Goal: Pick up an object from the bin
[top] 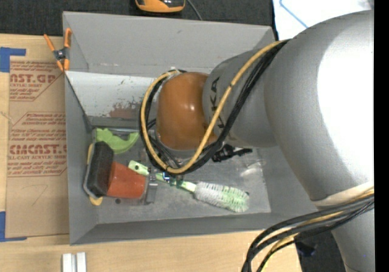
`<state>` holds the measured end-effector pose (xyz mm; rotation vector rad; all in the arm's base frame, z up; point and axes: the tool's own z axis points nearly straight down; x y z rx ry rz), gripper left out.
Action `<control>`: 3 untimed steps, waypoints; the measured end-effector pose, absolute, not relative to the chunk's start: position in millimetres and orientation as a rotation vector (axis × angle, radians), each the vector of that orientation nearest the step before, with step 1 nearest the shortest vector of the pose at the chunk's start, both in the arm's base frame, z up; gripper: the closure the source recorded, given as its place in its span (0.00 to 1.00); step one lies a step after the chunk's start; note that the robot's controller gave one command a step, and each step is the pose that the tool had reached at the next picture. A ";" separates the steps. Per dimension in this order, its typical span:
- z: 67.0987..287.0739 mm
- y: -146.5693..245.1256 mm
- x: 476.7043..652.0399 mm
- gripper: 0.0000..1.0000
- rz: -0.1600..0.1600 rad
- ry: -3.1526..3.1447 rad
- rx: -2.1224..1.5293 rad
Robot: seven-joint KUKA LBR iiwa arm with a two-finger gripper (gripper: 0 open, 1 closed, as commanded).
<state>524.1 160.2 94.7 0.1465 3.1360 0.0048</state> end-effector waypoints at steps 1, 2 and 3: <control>99.2 99.1 491.6 0.00 0.009 3.118 0.471; 69.6 191.5 506.4 0.00 0.011 3.139 -0.026; 69.7 83.7 479.1 1.00 0.011 3.126 0.399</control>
Offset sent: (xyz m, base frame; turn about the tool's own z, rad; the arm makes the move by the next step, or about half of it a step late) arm -0.0169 0.0288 -0.0247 -0.1065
